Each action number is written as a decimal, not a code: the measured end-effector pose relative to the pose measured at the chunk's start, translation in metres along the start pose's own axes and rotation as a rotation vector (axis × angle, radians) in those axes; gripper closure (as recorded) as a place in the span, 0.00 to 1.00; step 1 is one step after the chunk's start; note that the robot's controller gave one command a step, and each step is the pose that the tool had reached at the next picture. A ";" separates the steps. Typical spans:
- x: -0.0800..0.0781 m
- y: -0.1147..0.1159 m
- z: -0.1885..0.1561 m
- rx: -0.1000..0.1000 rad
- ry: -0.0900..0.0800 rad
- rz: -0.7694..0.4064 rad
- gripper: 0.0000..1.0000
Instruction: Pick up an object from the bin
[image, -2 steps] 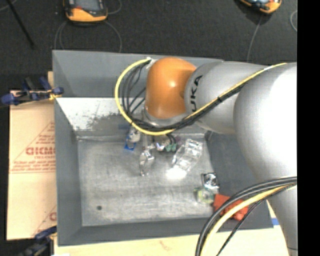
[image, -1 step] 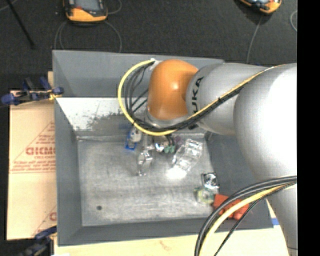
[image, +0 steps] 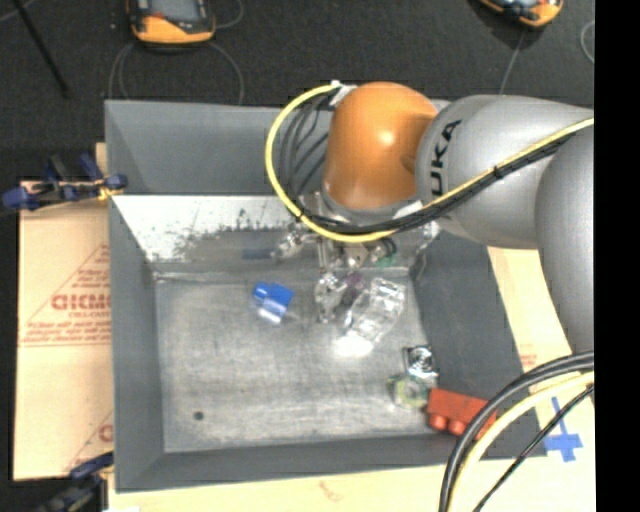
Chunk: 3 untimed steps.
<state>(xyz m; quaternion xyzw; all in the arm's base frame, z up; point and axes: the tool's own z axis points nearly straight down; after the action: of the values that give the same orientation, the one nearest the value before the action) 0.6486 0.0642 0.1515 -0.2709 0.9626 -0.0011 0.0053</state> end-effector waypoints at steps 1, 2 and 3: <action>-0.015 0.013 0.076 -0.006 0.004 -0.022 0.00; 0.009 -0.018 0.076 -0.004 -0.005 0.086 0.00; 0.006 0.019 0.070 -0.006 0.006 0.098 0.00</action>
Offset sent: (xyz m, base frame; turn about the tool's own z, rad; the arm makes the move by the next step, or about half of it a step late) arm 0.0059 0.0182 -0.0740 -0.0218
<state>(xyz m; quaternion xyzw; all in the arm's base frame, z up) 0.6341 0.0772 0.0814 -0.2235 0.9747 0.0011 0.0019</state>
